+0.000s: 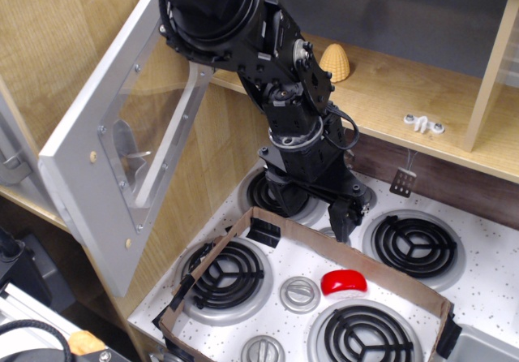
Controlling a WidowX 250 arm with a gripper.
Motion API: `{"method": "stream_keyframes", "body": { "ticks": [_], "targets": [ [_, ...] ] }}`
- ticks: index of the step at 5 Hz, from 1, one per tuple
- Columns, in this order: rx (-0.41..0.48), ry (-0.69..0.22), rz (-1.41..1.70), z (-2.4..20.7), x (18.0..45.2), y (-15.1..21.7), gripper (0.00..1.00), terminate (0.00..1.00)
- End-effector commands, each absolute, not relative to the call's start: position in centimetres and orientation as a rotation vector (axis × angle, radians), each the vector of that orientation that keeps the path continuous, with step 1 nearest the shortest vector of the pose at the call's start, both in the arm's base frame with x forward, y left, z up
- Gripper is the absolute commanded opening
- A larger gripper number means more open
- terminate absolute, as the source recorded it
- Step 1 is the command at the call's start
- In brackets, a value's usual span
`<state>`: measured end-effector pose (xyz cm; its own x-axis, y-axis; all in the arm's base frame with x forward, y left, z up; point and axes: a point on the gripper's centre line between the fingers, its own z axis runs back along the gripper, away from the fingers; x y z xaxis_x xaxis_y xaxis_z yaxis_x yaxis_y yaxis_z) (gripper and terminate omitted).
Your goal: Close microwave
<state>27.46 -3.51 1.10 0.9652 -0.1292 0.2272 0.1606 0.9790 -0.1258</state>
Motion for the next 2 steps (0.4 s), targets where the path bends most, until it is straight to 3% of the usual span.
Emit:
{"method": "stream_keyframes", "body": {
  "ticks": [1, 2],
  "targets": [
    [-0.144, -0.22, -0.147, 1.1, 27.5, -3.5, 1.0, 0.0],
    [-0.132, -0.214, -0.167, 3.9, 26.8, -1.9, 1.0, 0.0]
  ]
}}
